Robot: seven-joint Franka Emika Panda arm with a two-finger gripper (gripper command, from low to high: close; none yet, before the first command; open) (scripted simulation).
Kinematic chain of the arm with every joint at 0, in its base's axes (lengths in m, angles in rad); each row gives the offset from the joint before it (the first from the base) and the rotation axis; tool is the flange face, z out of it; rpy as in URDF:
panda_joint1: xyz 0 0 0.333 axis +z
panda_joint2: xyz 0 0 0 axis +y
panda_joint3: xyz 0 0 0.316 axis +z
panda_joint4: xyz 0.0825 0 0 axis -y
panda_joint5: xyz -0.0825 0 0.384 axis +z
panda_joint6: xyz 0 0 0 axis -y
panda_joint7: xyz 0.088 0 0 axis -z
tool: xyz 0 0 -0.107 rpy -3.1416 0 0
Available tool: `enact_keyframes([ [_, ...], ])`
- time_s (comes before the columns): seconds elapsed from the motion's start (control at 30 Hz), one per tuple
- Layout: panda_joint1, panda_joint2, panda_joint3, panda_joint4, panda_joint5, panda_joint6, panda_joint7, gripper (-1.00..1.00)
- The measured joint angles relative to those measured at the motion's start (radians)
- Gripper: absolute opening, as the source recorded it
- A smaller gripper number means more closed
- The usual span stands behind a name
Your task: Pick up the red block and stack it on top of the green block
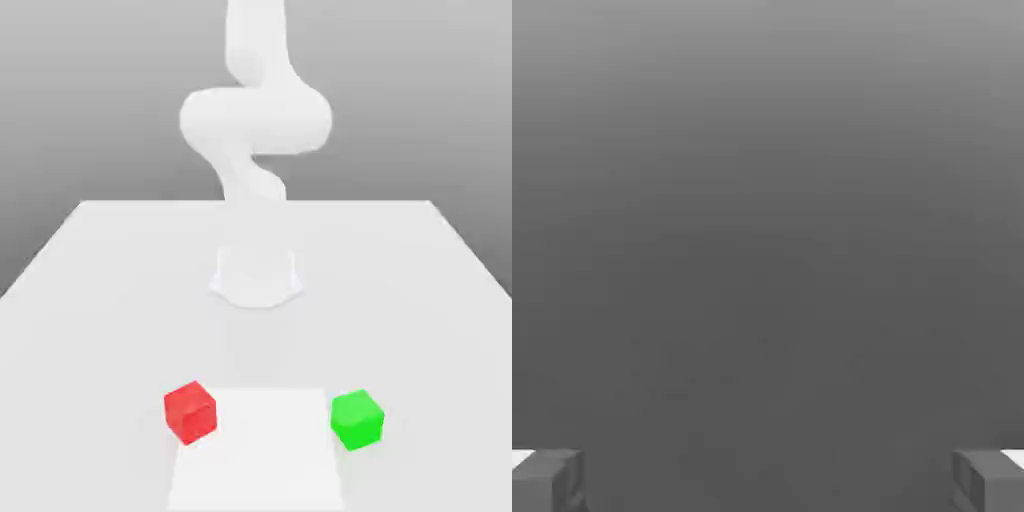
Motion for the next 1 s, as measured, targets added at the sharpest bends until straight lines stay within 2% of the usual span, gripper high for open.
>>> enact_keyframes([
  [0.33, 0.097, 0.38, -0.2, -0.219, 0.028, 0.225, -0.436, 0.0],
  [0.6, 0.094, 0.671, -0.282, -0.39, 0.027, 0.399, -0.757, 0.0],
  [0.7, 0.079, 0.767, -0.272, -0.413, 0.053, 0.468, -0.837, 0.0],
  [0.9, -0.014, 0.951, -0.136, -0.388, 0.231, 0.615, -0.975, 0.0],
  [0.93, -0.032, 0.971, -0.114, -0.385, 0.248, 0.631, -0.988, -1.0],
  [1.0, -0.032, 0.971, -0.114, -0.385, 0.248, 0.63, -0.988, -1.0],
])
